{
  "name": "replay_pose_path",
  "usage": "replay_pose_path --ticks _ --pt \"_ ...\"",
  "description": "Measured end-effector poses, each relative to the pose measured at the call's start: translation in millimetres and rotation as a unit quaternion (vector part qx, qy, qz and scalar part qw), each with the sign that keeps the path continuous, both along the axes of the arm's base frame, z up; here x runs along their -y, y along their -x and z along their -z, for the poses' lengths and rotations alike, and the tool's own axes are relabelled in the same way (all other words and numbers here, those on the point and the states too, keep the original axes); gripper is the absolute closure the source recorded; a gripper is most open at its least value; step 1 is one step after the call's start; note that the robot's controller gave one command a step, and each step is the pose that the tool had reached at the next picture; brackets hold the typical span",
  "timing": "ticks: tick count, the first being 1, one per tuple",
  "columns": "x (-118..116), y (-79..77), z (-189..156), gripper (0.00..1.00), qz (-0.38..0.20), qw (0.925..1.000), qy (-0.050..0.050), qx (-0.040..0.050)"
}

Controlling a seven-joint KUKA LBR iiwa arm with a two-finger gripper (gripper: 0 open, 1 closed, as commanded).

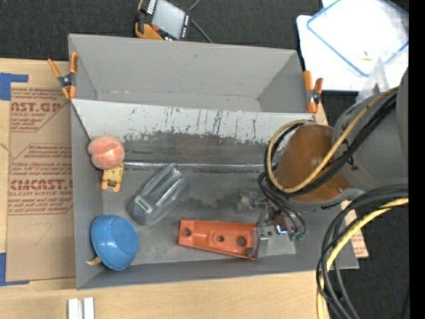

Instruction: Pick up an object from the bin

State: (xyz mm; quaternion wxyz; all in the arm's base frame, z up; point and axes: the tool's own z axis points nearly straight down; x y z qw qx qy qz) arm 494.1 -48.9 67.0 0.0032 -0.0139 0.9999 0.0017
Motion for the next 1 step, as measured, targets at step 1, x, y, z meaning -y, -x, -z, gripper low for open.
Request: replay_pose_path --ticks 1 --pt "13.5 8.3 -8.8 1.0 0.008 0.9999 0.004 0.0105"
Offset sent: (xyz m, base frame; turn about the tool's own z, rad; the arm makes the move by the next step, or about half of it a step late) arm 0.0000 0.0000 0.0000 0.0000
